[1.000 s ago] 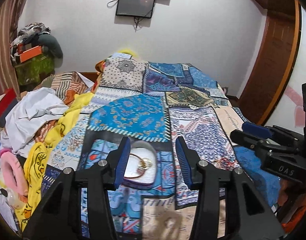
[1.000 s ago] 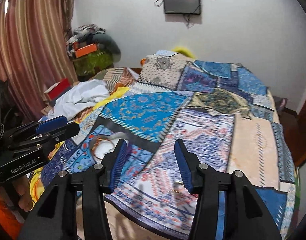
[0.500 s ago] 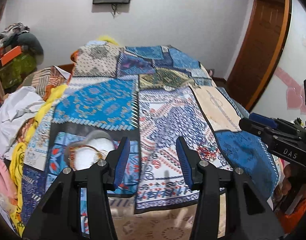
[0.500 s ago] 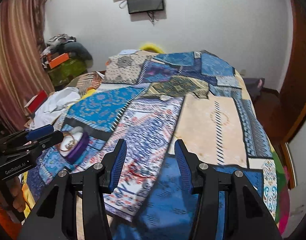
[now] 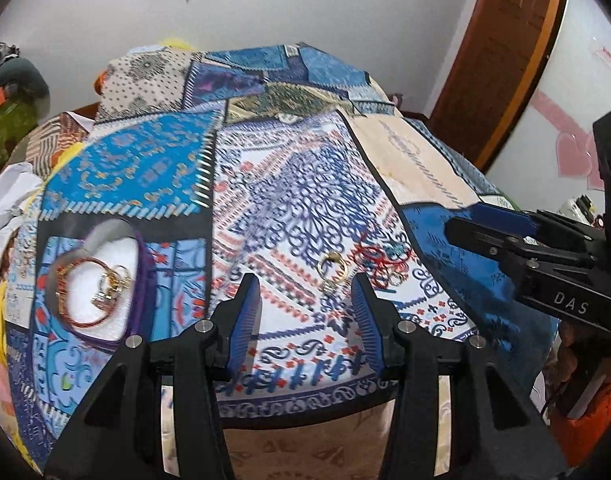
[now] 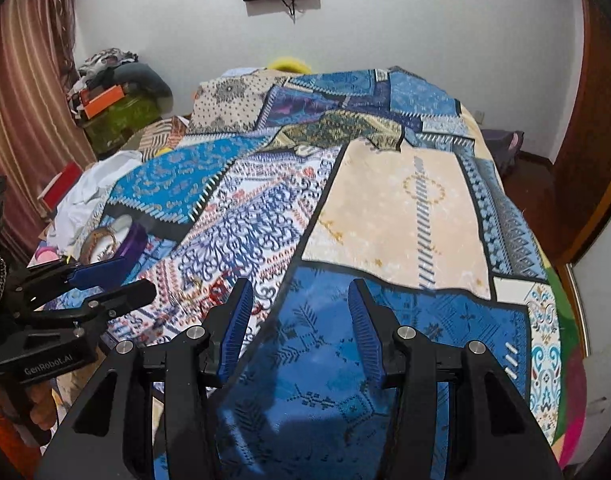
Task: Organize jewelry
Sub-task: 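Move both open grippers back toward the remaining jewelry, then grasp a gold ring with the left gripper while the right gripper reaches a red bracelet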
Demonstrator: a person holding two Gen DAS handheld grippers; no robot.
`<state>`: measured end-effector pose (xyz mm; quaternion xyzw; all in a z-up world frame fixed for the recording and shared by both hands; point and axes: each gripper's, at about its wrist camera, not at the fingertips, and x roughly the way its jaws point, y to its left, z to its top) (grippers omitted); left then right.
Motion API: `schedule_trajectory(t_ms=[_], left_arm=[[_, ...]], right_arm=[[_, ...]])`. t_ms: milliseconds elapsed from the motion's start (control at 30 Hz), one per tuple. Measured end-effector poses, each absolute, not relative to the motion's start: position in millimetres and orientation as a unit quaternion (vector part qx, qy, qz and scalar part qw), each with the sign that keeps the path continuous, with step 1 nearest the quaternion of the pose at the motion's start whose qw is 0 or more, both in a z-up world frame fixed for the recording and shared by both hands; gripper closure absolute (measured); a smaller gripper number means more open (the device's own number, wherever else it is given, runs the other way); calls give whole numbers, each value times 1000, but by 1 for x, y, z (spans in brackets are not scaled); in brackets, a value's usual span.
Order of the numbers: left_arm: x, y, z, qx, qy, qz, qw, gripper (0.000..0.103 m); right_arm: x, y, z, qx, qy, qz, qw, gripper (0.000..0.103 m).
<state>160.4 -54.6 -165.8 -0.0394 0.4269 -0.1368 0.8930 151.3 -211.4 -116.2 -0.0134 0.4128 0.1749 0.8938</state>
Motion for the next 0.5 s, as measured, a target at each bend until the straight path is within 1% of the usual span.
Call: schedule_trajectory(t_ms=[33, 133, 200, 500], left_arm=[[161, -56, -167, -41, 428, -141, 892, 68], [162, -60, -171, -43, 433, -154, 887, 78], [164, -62, -175, -45, 437, -160, 884, 82], [166, -64, -179, -50, 434, -170, 884, 83]], right_arm=[[152, -212, -118, -13, 415, 176, 892, 57], [154, -211, -123, -12, 422, 181, 888, 57], [155, -209, -125, -13, 425, 185, 886, 57], [160, -188, -136, -34, 437, 211, 874, 57]])
